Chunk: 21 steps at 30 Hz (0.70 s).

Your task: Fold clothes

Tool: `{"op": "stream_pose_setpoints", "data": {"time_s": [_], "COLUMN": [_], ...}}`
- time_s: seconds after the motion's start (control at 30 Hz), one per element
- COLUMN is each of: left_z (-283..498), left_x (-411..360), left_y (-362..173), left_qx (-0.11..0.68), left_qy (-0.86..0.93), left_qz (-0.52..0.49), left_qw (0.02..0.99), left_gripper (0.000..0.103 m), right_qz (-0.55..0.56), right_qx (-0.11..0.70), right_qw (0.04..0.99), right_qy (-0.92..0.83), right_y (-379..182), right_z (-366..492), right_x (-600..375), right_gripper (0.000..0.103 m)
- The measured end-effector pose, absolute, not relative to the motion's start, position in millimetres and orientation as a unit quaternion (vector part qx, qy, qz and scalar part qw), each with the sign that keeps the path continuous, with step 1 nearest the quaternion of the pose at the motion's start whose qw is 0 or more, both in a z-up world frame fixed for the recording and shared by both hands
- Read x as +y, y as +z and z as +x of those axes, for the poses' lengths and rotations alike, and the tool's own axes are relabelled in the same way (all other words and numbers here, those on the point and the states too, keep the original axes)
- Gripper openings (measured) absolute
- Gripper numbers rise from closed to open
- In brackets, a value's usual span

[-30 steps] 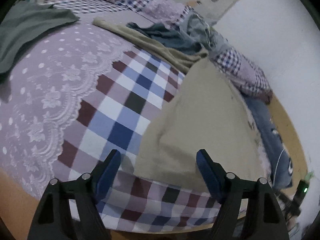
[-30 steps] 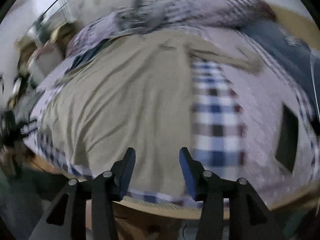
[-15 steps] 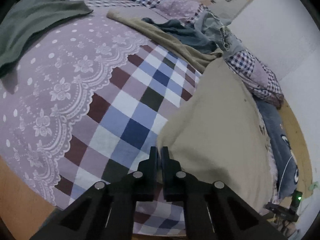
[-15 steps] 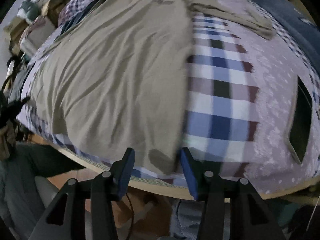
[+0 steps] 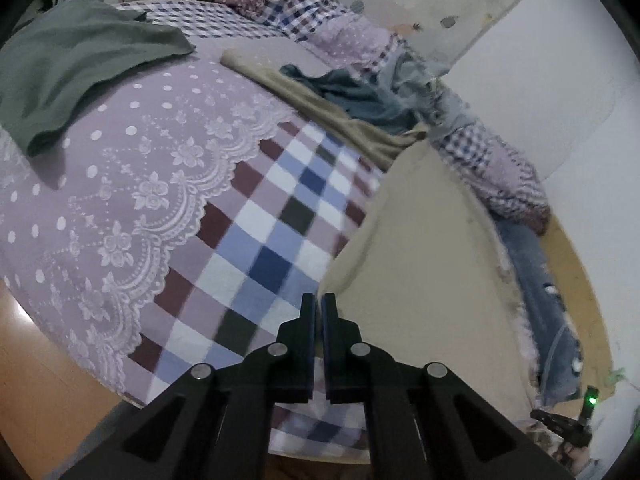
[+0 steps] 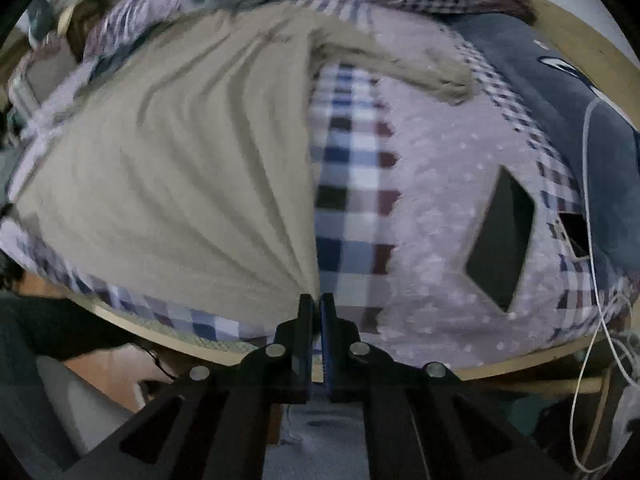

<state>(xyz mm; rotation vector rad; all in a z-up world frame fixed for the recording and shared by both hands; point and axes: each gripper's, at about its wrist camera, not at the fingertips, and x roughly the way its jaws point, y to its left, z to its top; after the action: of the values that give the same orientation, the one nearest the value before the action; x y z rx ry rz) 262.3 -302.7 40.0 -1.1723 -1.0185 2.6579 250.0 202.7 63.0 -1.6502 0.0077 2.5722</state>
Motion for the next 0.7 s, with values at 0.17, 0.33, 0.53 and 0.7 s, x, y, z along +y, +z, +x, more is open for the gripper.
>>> {"op": "stream_pose_setpoints", "data": {"time_s": [0.17,0.33,0.53,0.7], "left_z": [286.3,281.0,264.4,270.2], "left_x": [-288.3,-284.7,-279.9,-294.9], "left_y": [56.2,43.2,22.6,23.9], "left_qx": [-0.335,-0.319,-0.289,-0.354], "left_qy": [0.866,0.853,0.831,0.828], "left_qz": [-0.364,-0.411,-0.474,-0.435], "left_qw": [0.075,0.039,-0.024,-0.015], "left_gripper": [0.001,0.001,0.003,0.048], "right_qz": [-0.543,-0.574,-0.600,-0.549], "right_qx": [-0.018,-0.033,-0.046,-0.001], "right_qw": [0.072,0.086,0.129,0.141], "right_qy": [0.837,0.814,0.788,0.824], "right_y": [81.0,56.8,28.6,50.8], "right_z": [254.0,248.0,250.8,259.7], "right_x": [211.9,212.4,214.6,225.2], "right_gripper": [0.001,0.002,0.005,0.036]}}
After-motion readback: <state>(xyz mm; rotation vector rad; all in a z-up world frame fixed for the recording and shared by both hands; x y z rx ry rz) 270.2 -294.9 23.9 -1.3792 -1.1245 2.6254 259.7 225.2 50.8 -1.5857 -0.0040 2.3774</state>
